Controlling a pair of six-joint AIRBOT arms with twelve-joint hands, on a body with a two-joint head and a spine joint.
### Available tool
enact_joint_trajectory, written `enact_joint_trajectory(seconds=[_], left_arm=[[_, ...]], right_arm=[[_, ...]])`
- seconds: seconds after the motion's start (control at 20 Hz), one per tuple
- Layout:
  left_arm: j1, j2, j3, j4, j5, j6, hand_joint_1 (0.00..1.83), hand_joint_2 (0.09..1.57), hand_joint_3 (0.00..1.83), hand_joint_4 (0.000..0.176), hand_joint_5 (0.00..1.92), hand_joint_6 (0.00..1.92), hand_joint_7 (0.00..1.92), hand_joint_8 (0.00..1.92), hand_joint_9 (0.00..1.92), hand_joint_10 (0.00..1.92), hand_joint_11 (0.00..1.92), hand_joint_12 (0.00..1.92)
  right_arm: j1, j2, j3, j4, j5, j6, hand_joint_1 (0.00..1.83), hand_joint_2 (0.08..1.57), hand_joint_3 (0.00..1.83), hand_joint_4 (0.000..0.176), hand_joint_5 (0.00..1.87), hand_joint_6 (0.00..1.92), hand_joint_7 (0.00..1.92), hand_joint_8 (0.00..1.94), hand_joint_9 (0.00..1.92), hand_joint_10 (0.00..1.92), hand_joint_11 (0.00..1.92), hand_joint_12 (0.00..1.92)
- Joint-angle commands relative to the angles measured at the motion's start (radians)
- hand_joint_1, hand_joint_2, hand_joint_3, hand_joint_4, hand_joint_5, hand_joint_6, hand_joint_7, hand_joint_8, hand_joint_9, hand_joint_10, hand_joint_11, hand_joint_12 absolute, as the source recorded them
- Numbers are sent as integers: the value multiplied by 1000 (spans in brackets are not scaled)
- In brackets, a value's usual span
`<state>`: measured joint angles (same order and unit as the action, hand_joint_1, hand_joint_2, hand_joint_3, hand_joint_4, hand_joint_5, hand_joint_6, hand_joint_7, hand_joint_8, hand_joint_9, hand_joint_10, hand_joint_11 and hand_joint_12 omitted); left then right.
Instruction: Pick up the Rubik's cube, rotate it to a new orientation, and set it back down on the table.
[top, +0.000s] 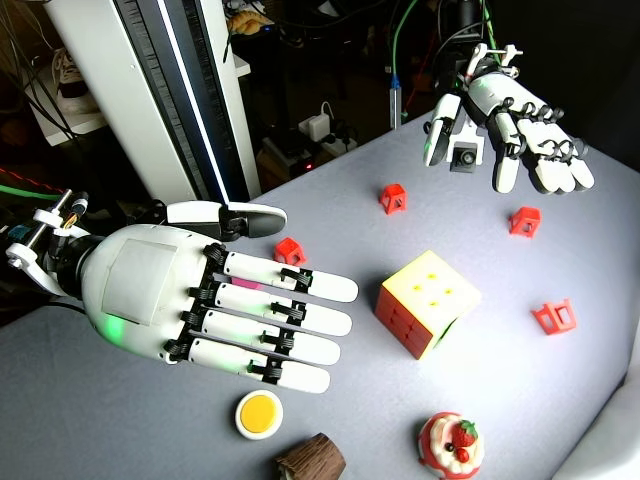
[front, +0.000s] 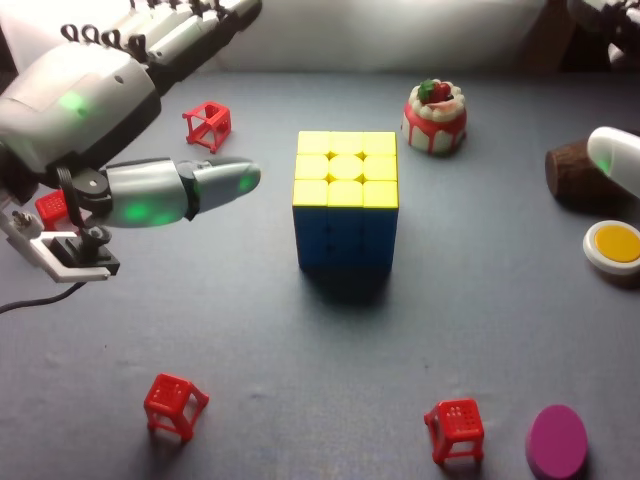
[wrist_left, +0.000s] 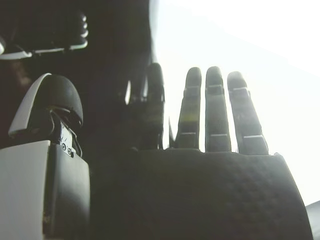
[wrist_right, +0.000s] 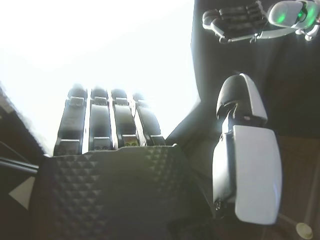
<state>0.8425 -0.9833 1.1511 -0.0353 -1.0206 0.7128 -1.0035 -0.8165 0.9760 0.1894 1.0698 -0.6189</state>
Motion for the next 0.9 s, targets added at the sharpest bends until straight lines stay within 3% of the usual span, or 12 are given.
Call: enact_joint_trajectory(seconds=[0.0,0.05,0.15,0.2,0.25,0.3,0.4,0.5,0.55,0.6,0.7,0.85], left_arm=[[-16,-12,7,-9,-115,-6,451,1115,36,90,0,0,0,0,0,0,0,0],[-21,-17,9,-9,-102,-6,451,1115,36,90,0,0,0,0,0,0,0,0],[-32,-28,14,-11,-71,-10,449,1024,0,123,0,0,0,0,0,0,0,0],[-37,-34,15,-15,-61,-11,449,1024,0,123,0,0,0,0,0,0,0,0],[-44,-41,17,-23,-51,-12,446,975,0,132,0,0,0,0,0,0,0,0],[-55,-53,21,-39,-32,-14,474,955,0,134,0,0,0,0,0,0,0,0],[-71,-69,26,-61,1,-14,483,953,0,72,0,0,0,0,0,0,0,0],[-92,-92,35,-89,46,-18,494,946,0,62,0,0,0,0,0,0,0,0],[-104,-102,40,-98,73,-18,560,950,0,43,0,0,0,0,0,0,0,0],[-117,-114,49,-101,103,-19,594,943,0,46,0,0,0,0,0,0,0,0],[-141,-136,65,-102,163,-14,645,924,0,23,0,0,0,0,0,0,0,0],[-166,-158,87,-102,255,-4,651,867,0,49,0,0,0,0,0,0,0,0]], right_arm=[[6,3,0,7,116,6,474,1325,42,0,0,0,0,0,0,0,0,840],[5,3,-3,7,111,6,474,1325,42,0,0,0,0,0,0,0,0,840],[2,3,-6,10,106,6,411,1291,1,0,0,0,0,0,0,0,0,363],[0,3,-7,13,104,6,411,1291,1,0,0,0,0,0,0,0,0,363],[-2,3,-8,18,102,6,364,1259,0,0,0,0,0,0,0,0,0,39],[-7,3,-10,33,102,6,373,1237,0,0,0,0,0,0,0,0,0,1],[-14,3,-15,49,101,6,398,1224,0,0,0,0,0,0,0,0,0,0],[-23,3,-20,69,101,6,404,1221,0,0,0,0,0,0,0,0,0,0],[-26,3,-22,78,101,6,406,1223,0,0,0,0,0,0,0,0,0,0],[-27,3,-23,86,101,6,406,1227,0,0,0,0,0,0,0,0,0,0],[-32,2,-23,96,101,6,408,1230,0,0,0,0,0,0,0,0,0,0],[-37,1,-23,104,96,6,441,1241,0,0,0,0,0,0,0,0,0,0]])
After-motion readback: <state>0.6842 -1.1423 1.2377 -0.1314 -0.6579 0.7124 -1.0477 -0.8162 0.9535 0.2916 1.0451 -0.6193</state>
